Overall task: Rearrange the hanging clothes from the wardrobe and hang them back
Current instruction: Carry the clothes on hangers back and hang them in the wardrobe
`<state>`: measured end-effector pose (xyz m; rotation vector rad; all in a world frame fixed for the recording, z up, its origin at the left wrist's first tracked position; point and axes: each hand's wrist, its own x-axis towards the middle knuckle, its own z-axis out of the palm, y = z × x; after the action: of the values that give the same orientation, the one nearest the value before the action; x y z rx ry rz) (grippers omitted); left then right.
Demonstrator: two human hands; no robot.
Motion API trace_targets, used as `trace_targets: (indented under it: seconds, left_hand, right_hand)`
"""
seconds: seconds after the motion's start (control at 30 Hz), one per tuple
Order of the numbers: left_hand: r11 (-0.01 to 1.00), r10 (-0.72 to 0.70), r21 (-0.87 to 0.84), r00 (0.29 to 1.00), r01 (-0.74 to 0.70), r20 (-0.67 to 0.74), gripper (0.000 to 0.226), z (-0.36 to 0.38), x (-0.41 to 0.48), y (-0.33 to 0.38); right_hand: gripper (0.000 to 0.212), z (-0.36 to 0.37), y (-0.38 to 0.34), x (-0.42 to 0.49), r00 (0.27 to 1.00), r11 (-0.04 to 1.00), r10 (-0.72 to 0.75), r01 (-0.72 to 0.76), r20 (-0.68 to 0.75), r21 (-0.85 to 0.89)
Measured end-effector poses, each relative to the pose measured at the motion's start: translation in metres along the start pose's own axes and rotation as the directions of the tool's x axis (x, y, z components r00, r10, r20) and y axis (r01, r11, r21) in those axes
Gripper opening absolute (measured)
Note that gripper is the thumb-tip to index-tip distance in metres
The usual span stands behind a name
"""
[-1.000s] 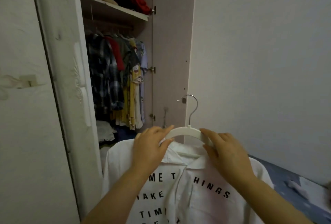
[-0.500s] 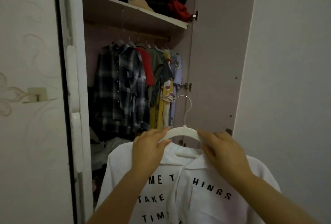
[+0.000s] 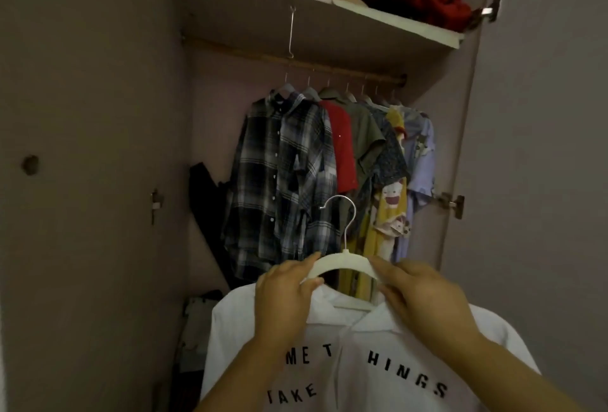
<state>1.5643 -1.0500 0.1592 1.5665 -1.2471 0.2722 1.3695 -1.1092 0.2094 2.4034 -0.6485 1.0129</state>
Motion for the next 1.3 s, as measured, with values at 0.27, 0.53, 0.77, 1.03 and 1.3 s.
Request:
trace_targets:
  seconds: [0.27, 0.53, 0.77, 1.03, 1.3]
  left_hand:
    - [0.971, -0.052, 0.228, 0.995, 0.071, -0.087, 0.041, 0.039, 0.116, -0.046]
    - [0.876, -0.118, 0.458, 0.987, 0.154, -0.107, 0.040, 0.031, 0.222, -0.074]
    - [0.885, -0.006, 0.458, 0.986, 0.082, -0.165, 0.053, 0.025, 0.310, -0.106]
    - [0.854, 0.098, 0.519, 0.972, 0.029, -0.216, 0.057, 0.004, 0.422, -0.143]
    - [0.857, 0.117, 0.515, 0.976, -0.007, -0.182, 0.054, -0.026, 0.497, -0.180]
  right_hand:
    - [0.050, 0.113, 0.074, 0.111, 0.989, 0.988, -0.079, 0.061, 0.127, 0.141]
    - [0.048, 0.178, 0.093, 0.222, 0.983, 0.967, -0.179, 0.182, -0.036, 0.179]
    - [0.047, 0.204, 0.103, 0.329, 0.983, 0.983, -0.160, 0.166, -0.086, 0.076]
    - [0.034, 0.202, 0.079, 0.469, 0.979, 0.993, -0.106, 0.097, -0.177, -0.060]
    - [0.033, 0.207, 0.070, 0.583, 0.974, 0.994, 0.058, -0.077, -0.218, -0.077]
